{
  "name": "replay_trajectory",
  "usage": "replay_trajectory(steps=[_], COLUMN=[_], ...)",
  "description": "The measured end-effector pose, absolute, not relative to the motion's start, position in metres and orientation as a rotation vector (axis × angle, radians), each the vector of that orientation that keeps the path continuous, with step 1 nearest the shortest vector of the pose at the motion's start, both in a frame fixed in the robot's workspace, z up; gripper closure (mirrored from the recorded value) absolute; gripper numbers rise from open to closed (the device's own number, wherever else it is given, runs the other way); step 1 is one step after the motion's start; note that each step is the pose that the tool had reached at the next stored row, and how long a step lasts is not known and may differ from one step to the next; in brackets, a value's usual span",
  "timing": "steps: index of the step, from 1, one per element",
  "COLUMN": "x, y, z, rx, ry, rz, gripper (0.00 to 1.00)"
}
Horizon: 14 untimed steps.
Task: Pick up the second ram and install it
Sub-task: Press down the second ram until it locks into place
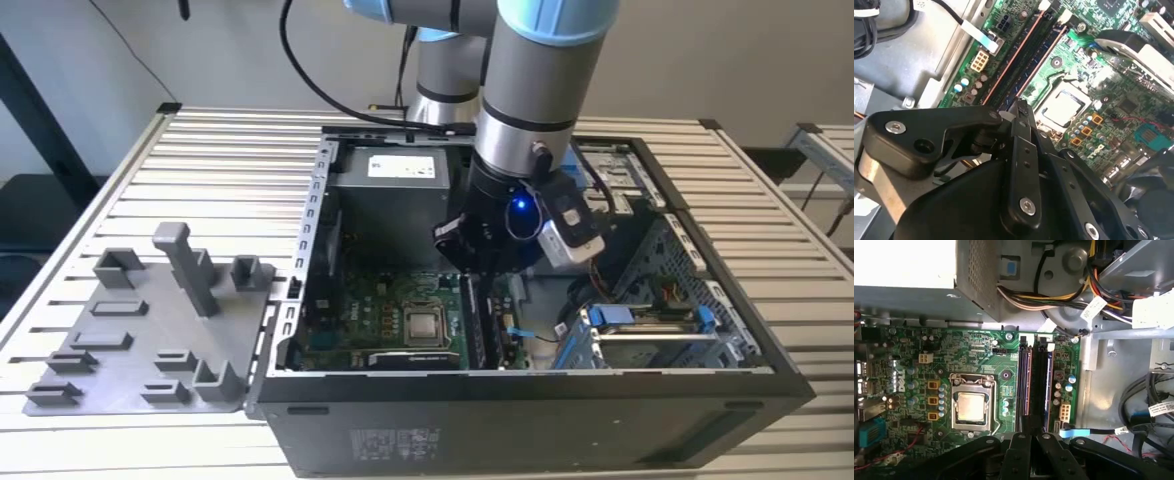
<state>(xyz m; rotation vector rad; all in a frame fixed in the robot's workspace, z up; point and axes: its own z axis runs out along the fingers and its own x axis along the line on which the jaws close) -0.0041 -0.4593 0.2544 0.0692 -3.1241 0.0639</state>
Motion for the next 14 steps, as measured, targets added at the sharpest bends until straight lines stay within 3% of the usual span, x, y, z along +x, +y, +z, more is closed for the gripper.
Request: replay_trajectory(steps=[14], x=[-0.0042], y=[-0.4594], z=[0.2533], rx=[0.445], ry=[-3.098], rz=[0.046], gripper=[0.89])
